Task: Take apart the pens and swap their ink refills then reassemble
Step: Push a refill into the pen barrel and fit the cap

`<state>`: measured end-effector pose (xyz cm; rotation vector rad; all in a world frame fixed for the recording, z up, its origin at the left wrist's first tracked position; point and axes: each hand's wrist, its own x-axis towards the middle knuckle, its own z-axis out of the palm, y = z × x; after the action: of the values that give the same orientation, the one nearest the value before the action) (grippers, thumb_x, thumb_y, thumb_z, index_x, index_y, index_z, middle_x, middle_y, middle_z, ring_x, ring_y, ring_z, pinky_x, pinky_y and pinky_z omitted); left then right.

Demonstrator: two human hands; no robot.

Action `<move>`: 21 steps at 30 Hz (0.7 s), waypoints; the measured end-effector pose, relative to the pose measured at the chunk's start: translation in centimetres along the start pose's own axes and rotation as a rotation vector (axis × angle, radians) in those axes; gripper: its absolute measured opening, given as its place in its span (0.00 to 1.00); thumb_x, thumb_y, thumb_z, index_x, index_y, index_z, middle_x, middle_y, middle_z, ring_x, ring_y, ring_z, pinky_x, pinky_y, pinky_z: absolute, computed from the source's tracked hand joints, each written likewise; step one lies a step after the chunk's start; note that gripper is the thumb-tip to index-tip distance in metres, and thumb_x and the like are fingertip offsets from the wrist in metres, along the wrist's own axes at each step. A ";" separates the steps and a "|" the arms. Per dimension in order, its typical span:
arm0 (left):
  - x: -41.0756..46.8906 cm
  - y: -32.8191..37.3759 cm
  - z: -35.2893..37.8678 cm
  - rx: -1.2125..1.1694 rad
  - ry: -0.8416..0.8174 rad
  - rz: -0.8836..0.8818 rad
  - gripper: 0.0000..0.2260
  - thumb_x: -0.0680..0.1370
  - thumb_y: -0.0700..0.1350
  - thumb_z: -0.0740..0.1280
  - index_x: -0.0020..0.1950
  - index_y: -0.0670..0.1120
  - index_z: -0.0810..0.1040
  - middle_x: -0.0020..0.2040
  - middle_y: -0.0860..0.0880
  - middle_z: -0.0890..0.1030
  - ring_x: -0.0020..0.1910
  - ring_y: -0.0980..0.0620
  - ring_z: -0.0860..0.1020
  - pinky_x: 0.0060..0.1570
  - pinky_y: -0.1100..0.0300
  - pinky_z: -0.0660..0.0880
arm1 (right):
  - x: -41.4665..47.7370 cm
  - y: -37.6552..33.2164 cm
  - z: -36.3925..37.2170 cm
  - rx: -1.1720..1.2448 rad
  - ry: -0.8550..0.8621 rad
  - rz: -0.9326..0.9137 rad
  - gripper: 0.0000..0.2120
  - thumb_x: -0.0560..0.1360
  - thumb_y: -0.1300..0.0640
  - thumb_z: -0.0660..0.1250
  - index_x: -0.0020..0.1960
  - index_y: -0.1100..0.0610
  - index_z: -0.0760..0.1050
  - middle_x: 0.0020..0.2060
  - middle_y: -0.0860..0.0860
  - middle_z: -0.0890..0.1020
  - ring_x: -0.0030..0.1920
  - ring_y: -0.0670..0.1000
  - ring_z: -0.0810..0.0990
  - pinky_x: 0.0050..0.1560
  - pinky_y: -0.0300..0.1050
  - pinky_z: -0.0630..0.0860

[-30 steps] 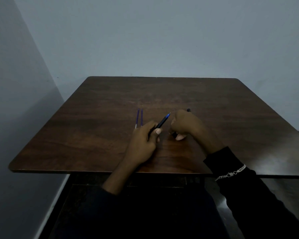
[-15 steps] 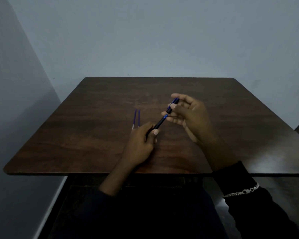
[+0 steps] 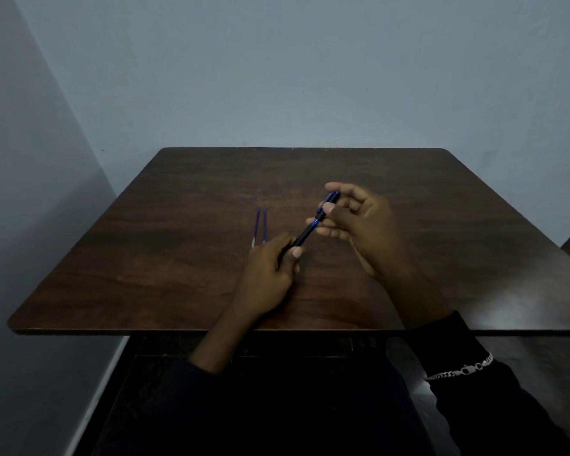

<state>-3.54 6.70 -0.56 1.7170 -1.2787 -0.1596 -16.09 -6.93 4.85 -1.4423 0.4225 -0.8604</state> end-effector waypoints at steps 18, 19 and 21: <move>-0.1 0.4 -0.3 -0.007 0.018 0.008 0.10 0.84 0.39 0.65 0.43 0.40 0.77 0.34 0.51 0.81 0.35 0.54 0.79 0.36 0.69 0.68 | -1.7 3.1 1.5 -0.269 0.043 -0.144 0.12 0.82 0.61 0.66 0.65 0.55 0.78 0.48 0.54 0.86 0.44 0.49 0.88 0.37 0.39 0.82; -0.1 0.4 -0.3 -0.008 0.017 0.008 0.10 0.84 0.39 0.65 0.43 0.40 0.77 0.34 0.51 0.81 0.34 0.54 0.79 0.35 0.69 0.68 | -2.0 3.3 1.8 -0.287 0.070 -0.163 0.11 0.82 0.60 0.67 0.64 0.54 0.77 0.48 0.52 0.86 0.44 0.48 0.88 0.36 0.39 0.82; -0.1 0.4 -0.4 0.001 0.004 0.005 0.11 0.84 0.39 0.65 0.42 0.41 0.77 0.34 0.51 0.81 0.34 0.55 0.78 0.35 0.68 0.68 | -2.5 3.8 2.3 -0.316 0.125 -0.191 0.11 0.83 0.59 0.66 0.64 0.53 0.77 0.49 0.50 0.86 0.46 0.46 0.87 0.35 0.38 0.82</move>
<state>-3.63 7.01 -0.07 1.7141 -1.2801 -0.1528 -15.10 -3.87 0.83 -1.7450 0.5390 -1.0764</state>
